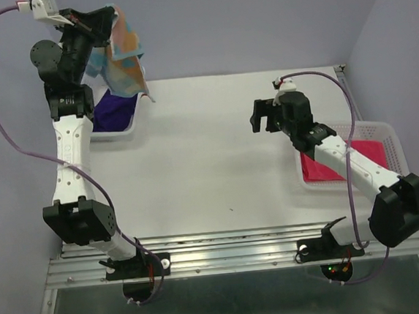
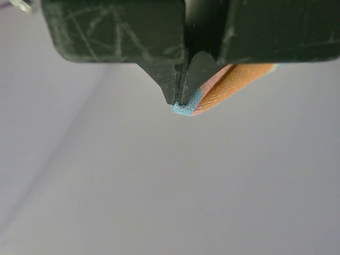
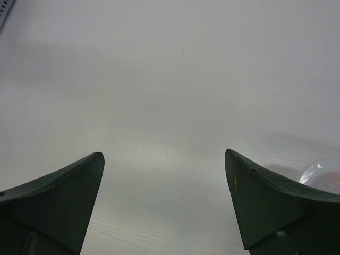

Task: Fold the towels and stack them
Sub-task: Move the towel to the center of the board

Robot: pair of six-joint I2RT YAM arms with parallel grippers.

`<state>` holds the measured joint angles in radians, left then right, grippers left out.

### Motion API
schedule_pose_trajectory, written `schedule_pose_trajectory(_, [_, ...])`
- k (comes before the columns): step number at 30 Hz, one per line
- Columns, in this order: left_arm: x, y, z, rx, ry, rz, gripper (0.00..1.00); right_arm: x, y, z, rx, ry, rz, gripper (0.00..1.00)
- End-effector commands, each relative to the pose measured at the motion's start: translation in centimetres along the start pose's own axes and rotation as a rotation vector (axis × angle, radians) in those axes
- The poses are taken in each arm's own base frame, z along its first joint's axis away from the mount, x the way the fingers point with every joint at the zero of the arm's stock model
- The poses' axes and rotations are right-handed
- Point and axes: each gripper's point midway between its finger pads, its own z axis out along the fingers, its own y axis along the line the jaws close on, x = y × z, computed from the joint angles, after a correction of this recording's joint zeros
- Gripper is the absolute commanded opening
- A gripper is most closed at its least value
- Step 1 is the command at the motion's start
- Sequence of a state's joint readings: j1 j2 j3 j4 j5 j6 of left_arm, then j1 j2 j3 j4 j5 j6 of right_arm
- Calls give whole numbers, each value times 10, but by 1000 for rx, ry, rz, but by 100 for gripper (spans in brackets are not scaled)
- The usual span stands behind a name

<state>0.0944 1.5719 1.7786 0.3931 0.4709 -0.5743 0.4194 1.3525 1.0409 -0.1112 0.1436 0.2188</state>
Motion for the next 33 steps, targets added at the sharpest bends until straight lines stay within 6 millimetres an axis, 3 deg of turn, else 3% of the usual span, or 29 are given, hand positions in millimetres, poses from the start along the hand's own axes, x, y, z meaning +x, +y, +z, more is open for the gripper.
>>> schedule_pose_trajectory(1, [-38,-108,-13,287,-53,23,0,-24,9,-21,-50,-109,52,100])
schedule_pose_trajectory(2, [-39,-111,-13,296,-51,12,0,-24,7,-25,-41,-113,60,100])
schedule_pose_trajectory(3, [-31,-138,-12,368,-23,-29,0,-21,4,-28,-28,-113,65,100])
schedule_pose_trajectory(7, [-3,-174,-7,498,71,-125,0,-23,-6,-46,9,-135,87,100])
schedule_pose_trajectory(11, [19,-200,-22,588,144,-192,0,-24,-16,-62,52,-163,108,100])
schedule_pose_trajectory(12, [47,-186,-25,551,196,-238,0,-26,-18,-67,54,-176,115,100])
schedule_pose_trajectory(14, [50,-181,-43,510,172,-233,0,-24,-20,-70,61,-175,118,100])
schedule_pose_trajectory(15, [89,-145,-45,374,204,-271,0,-21,-21,-71,65,-170,122,100])
schedule_pose_trajectory(17, [111,-113,-62,216,203,-262,0,-17,-21,-71,68,-153,116,100])
schedule_pose_trajectory(18, [141,-70,-67,24,211,-272,8,-17,-22,-70,74,-148,115,100])
schedule_pose_trajectory(19, [162,-42,-77,-109,252,-275,90,-11,-23,-68,79,-121,108,100])
schedule_pose_trajectory(20, [177,-21,-82,-199,266,-253,99,-10,-23,-67,81,-110,102,100])
schedule_pose_trajectory(21, [188,-2,-86,-282,280,-245,99,-7,-21,-65,76,-93,95,100])
schedule_pose_trajectory(23, [214,15,-93,-351,386,-227,99,2,-17,-58,57,-36,68,100])
schedule_pose_trajectory(25, [217,19,-96,-370,415,-204,99,8,-7,-53,18,-3,40,100])
schedule_pose_trajectory(30, [195,22,-116,-439,339,-181,99,31,15,-39,-13,70,5,100])
schedule_pose_trajectory(33, [210,17,-136,-432,392,-204,99,39,30,-28,-85,102,-4,100])
